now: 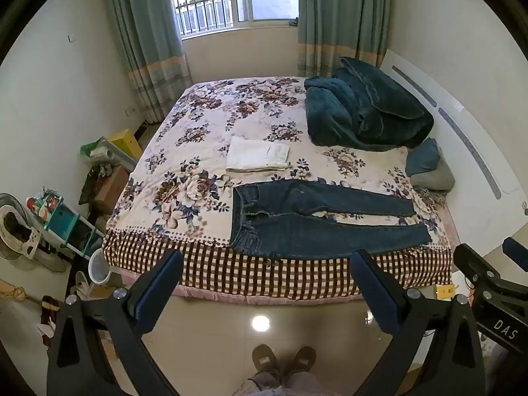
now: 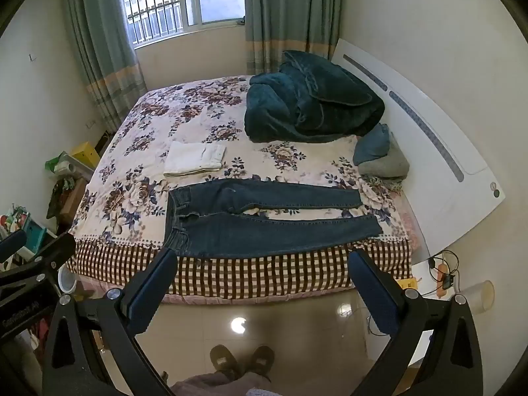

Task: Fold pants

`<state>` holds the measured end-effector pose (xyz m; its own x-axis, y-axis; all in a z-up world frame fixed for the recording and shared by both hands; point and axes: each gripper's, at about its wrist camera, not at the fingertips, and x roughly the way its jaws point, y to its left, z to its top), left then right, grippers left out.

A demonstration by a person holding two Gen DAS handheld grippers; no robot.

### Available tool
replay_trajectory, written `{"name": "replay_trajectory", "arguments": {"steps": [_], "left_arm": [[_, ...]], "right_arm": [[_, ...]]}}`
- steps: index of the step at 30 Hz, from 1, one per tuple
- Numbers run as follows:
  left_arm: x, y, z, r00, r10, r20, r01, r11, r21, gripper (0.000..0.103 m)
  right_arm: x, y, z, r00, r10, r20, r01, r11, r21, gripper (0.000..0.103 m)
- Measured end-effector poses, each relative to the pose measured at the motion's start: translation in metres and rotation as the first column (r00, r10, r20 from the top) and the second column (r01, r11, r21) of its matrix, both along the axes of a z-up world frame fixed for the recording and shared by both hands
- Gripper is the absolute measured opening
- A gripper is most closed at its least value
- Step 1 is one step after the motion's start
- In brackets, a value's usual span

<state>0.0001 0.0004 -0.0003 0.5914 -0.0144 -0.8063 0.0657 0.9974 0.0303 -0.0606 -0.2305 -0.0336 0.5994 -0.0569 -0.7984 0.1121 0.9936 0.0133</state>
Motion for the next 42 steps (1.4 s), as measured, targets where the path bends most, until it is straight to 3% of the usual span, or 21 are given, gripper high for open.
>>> {"name": "replay_trajectory", "arguments": {"steps": [42], "left_arm": [[0.004,-0.004,0.014,1.0,0.008,0.0,-0.008,1.0,0.004,0.103]], "right_arm": [[-0.002,0.004,0.01,1.0,0.007,0.0,-0.007,1.0,0.008,0.103]]}}
